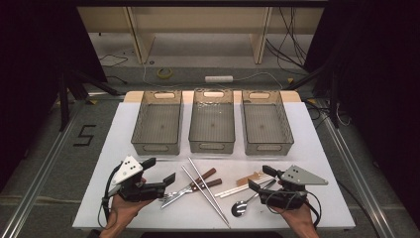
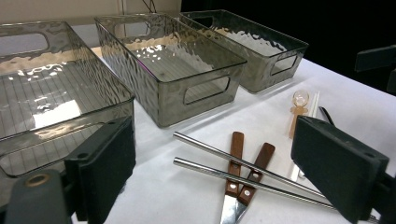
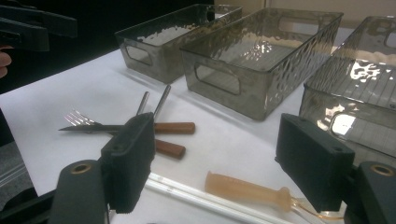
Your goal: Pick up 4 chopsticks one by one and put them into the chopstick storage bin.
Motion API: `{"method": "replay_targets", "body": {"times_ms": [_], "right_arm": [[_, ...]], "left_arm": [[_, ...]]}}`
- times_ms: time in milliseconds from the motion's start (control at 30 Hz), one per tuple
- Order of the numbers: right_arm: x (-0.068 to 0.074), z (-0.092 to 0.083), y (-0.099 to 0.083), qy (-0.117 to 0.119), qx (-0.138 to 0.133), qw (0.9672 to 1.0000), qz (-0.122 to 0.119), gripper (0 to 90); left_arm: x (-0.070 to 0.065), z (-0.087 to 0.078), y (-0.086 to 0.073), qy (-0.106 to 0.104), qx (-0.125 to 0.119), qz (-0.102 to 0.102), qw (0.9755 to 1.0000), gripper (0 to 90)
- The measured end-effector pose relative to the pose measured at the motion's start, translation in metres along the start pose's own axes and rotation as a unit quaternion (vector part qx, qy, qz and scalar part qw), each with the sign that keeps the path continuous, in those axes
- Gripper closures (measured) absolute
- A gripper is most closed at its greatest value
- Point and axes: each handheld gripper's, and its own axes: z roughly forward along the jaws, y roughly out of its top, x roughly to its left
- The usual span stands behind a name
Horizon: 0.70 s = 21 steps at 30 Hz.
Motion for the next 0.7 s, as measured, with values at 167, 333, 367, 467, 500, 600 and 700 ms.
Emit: {"method": "replay_targets", "body": {"times_ms": [167, 333, 367, 467, 500, 600, 700], "right_arm": [[0.002, 0.003, 0.001, 0.007, 0.013, 0.9999, 0.005, 32.3], [0.006, 0.007, 0.003, 0.012, 0.026, 0.9996, 0.007, 34.8], [0.007, 0.009, 0.004, 0.014, 0.031, 0.9994, 0.01, 35.2], [0.012, 0.016, 0.006, 0.022, 0.052, 0.9983, 0.01, 37.0], [0.015, 0.018, 0.007, 0.023, 0.059, 0.9979, 0.008, 37.8], [0.019, 0.025, 0.01, 0.034, 0.07, 0.997, 0.005, 39.0], [0.028, 0.035, 0.013, 0.044, 0.094, 0.9946, -0.005, 39.6]], "left_arm": [[0.0, 0.0, 0.0, 0.001, 0.0, -0.002, 1.0, 13.2], [0.0, 0.0, 0.0, 0.002, -0.001, -0.002, 1.0, 13.1], [0.0, 0.0, 0.0, 0.002, -0.001, -0.002, 1.0, 13.1], [0.0, 0.0, 0.0, 0.002, 0.0, -0.001, 1.0, 13.1], [0.0, 0.0, 0.0, 0.002, 0.0, -0.001, 1.0, 13.1], [0.0, 0.001, 0.0, 0.003, 0.0, -0.002, 1.0, 13.1], [0.0, 0.001, 0.0, 0.002, 0.0, -0.003, 1.0, 13.1]]}}
